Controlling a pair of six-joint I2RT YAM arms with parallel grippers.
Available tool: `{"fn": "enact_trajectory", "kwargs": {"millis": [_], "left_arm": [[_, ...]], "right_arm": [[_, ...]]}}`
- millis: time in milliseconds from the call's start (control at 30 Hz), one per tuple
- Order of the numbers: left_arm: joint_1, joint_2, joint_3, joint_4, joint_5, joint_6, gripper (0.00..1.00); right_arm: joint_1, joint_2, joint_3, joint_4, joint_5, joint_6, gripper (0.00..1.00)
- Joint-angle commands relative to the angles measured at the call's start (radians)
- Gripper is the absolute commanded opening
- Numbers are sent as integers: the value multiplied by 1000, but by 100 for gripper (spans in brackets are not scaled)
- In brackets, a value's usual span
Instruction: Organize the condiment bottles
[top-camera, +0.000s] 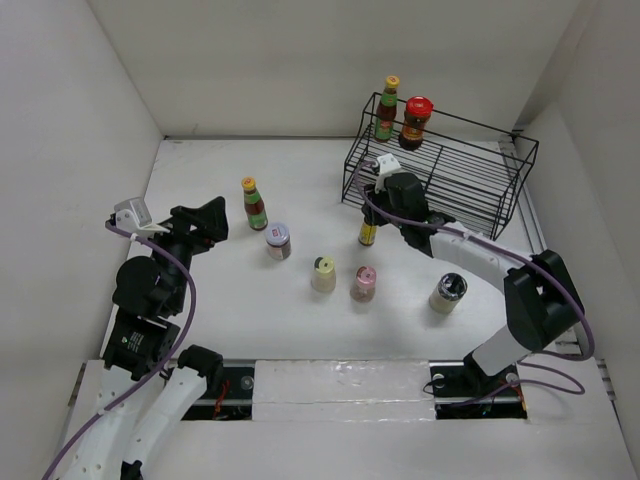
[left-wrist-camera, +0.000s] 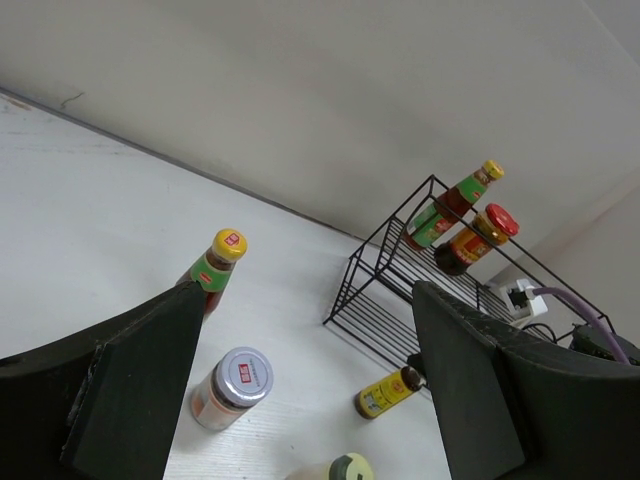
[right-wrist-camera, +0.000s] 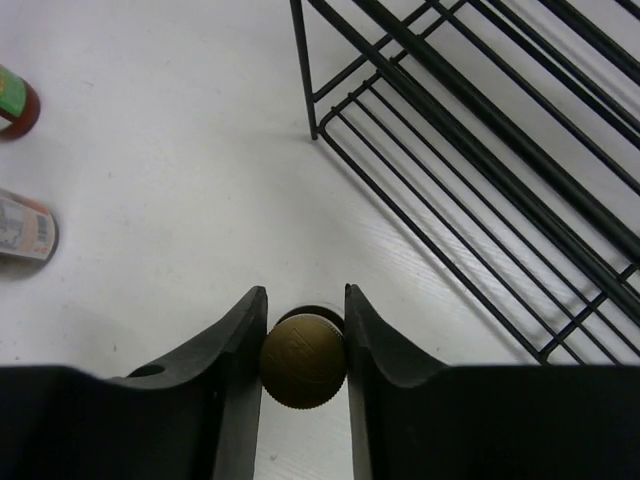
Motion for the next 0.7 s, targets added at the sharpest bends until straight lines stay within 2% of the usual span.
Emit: {"fn": "enact_trajectory", "kwargs": {"millis": [0, 133, 367, 467, 667], "left_arm": [[5, 6, -6, 47, 14, -4, 80], [5, 6, -6, 47, 24, -4, 80], [5, 6, -6, 47, 24, -4, 80], [5, 6, -6, 47, 24, -4, 80], [5, -5, -6, 47, 24, -4, 80]], "right_arm": [[20, -33, -6, 30, 40, 14, 25], [41, -74, 4, 30, 72, 3, 19], [31, -244, 167, 9, 73, -89, 19], [-35, -284, 270, -11, 73, -118, 19], [-233, -249, 469, -45, -35, -137, 19]]}}
